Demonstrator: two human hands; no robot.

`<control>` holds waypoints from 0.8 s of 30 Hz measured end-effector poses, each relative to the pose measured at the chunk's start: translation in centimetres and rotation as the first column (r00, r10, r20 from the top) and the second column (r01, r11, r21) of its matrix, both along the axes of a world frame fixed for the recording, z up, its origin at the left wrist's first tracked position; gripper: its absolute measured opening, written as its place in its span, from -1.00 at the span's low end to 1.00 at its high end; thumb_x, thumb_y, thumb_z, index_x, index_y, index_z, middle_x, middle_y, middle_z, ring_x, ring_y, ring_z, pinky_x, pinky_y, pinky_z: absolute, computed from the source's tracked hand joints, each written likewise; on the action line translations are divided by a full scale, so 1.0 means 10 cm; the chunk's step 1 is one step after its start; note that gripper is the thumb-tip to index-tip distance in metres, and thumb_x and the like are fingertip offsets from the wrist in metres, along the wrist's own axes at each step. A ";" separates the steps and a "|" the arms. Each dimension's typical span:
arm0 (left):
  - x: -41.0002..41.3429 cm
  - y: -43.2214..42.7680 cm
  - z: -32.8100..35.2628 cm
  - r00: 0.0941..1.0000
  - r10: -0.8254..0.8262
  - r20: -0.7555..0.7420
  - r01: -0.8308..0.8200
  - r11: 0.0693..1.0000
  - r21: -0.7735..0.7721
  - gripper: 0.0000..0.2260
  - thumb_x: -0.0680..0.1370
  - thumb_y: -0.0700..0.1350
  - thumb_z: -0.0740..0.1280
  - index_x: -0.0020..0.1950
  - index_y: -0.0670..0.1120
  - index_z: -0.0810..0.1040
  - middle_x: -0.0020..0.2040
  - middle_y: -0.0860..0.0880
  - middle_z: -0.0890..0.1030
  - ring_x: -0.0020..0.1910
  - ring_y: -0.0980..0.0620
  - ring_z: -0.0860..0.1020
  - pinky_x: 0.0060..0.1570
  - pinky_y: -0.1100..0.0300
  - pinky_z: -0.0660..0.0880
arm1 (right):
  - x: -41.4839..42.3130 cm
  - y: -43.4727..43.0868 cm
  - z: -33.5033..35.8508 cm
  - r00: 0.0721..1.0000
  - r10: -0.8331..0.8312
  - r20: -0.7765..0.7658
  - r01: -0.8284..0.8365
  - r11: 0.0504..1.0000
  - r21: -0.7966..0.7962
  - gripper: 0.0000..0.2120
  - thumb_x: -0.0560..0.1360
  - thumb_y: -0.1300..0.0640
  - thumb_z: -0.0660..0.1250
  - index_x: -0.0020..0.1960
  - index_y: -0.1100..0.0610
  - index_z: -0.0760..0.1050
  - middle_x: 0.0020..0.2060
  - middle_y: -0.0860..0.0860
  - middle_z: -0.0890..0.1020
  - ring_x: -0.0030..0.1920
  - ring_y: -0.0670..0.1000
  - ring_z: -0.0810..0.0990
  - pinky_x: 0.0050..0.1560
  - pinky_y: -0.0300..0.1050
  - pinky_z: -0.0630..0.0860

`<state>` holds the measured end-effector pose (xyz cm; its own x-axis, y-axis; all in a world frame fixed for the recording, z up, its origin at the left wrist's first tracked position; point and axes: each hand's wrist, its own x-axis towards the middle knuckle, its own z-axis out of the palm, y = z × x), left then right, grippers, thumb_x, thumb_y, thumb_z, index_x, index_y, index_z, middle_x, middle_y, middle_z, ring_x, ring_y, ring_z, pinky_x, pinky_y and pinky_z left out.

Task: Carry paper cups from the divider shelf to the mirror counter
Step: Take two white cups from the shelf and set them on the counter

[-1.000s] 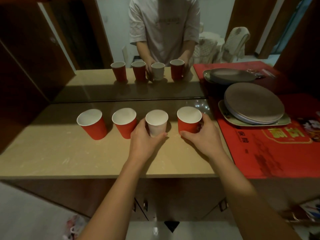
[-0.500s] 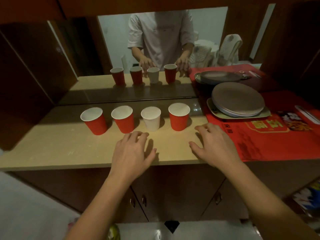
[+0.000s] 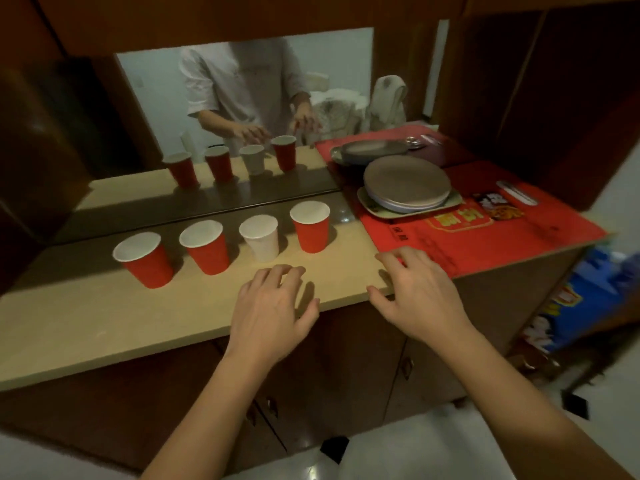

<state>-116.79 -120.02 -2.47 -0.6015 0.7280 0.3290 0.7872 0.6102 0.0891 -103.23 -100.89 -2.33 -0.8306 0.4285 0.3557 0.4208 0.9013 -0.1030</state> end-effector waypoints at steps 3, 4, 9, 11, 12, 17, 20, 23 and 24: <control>0.07 0.07 -0.03 0.993 -0.115 0.034 0.114 0.993 0.035 -0.51 0.51 0.24 0.15 0.36 0.03 0.43 0.27 0.02 0.52 0.24 0.01 0.44 0.13 0.06 0.46 | 0.27 -0.14 -0.04 0.993 -0.117 -0.025 0.117 0.993 -0.013 -0.48 0.43 -0.21 0.20 0.27 0.08 0.44 0.13 0.07 0.52 0.14 0.12 0.47 0.09 0.05 0.46; 0.11 0.09 -0.05 0.987 -0.156 0.035 0.155 0.987 0.042 -0.51 0.51 0.24 0.16 0.35 0.03 0.44 0.26 0.02 0.52 0.23 0.01 0.45 0.12 0.07 0.46 | 0.36 -0.21 -0.06 0.986 -0.162 -0.029 0.162 0.987 -0.023 -0.48 0.43 -0.21 0.20 0.27 0.09 0.44 0.13 0.08 0.52 0.15 0.13 0.46 0.10 0.05 0.46; 0.37 0.18 -0.15 0.924 -0.382 0.018 0.382 0.924 0.031 -0.55 0.51 0.20 0.22 0.30 -0.01 0.47 0.20 -0.01 0.54 0.18 -0.02 0.47 0.07 0.03 0.48 | 0.95 -0.60 -0.19 0.921 -0.389 -0.034 0.386 0.921 -0.059 -0.47 0.41 -0.17 0.25 0.27 0.10 0.48 0.07 0.08 0.54 0.11 0.13 0.48 0.06 0.04 0.45; 0.55 0.24 -0.19 0.884 -0.467 0.030 0.466 0.884 0.026 -0.54 0.50 0.20 0.22 0.31 -0.01 0.47 0.20 -0.01 0.54 0.19 -0.03 0.47 0.07 0.02 0.48 | 1.23 -0.75 -0.25 0.878 -0.478 -0.013 0.476 0.876 -0.069 -0.48 0.42 -0.16 0.25 0.28 0.09 0.47 0.08 0.08 0.54 0.12 0.13 0.48 0.05 0.03 0.46; 0.65 0.26 -0.20 0.861 -0.507 0.036 0.506 0.862 0.023 -0.54 0.50 0.20 0.23 0.32 -0.01 0.47 0.21 0.00 0.54 0.20 -0.03 0.47 0.08 0.02 0.48 | 1.37 -0.83 -0.28 0.853 -0.522 -0.003 0.520 0.851 -0.081 -0.48 0.42 -0.16 0.25 0.29 0.09 0.47 0.09 0.08 0.54 0.13 0.12 0.48 0.06 0.03 0.47; 1.23 0.43 -0.28 0.724 -0.688 0.052 0.688 0.726 0.022 -0.53 0.49 0.19 0.24 0.31 -0.01 0.50 0.21 -0.01 0.55 0.20 -0.06 0.48 0.04 0.02 0.46 | 2.07 -1.16 -0.33 0.710 -0.705 -0.004 0.701 0.706 -0.102 -0.53 0.41 -0.14 0.25 0.23 0.08 0.50 0.06 0.06 0.57 0.10 0.11 0.52 0.02 0.01 0.49; 1.60 0.56 -0.33 0.644 -0.763 0.056 0.763 0.646 0.016 -0.53 0.49 0.20 0.22 0.31 0.00 0.49 0.22 -0.01 0.55 0.20 -0.06 0.47 0.04 0.02 0.45 | 2.44 -1.30 -0.38 0.634 -0.774 0.009 0.770 0.629 -0.110 -0.52 0.42 -0.14 0.24 0.26 0.08 0.49 0.10 0.07 0.57 0.14 0.11 0.51 0.07 0.01 0.48; 1.95 0.70 -0.41 0.572 -0.817 0.072 0.819 0.574 0.014 -0.52 0.50 0.21 0.20 0.33 0.01 0.48 0.23 0.00 0.54 0.22 -0.04 0.46 0.06 0.02 0.45 | 2.78 -1.36 -0.44 0.555 -0.830 0.057 0.828 0.544 -0.139 -0.46 0.44 -0.16 0.22 0.34 0.07 0.43 0.18 0.06 0.54 0.21 0.08 0.46 0.14 0.03 0.46; 2.07 0.75 -0.44 0.547 -0.833 0.078 0.835 0.550 0.011 -0.52 0.50 0.22 0.20 0.34 0.01 0.47 0.24 0.01 0.54 0.22 -0.04 0.45 0.07 0.03 0.44 | 2.88 -1.37 -0.46 0.534 -0.843 0.065 0.841 0.521 -0.146 -0.46 0.45 -0.16 0.24 0.35 0.07 0.43 0.19 0.06 0.54 0.21 0.09 0.47 0.14 0.03 0.46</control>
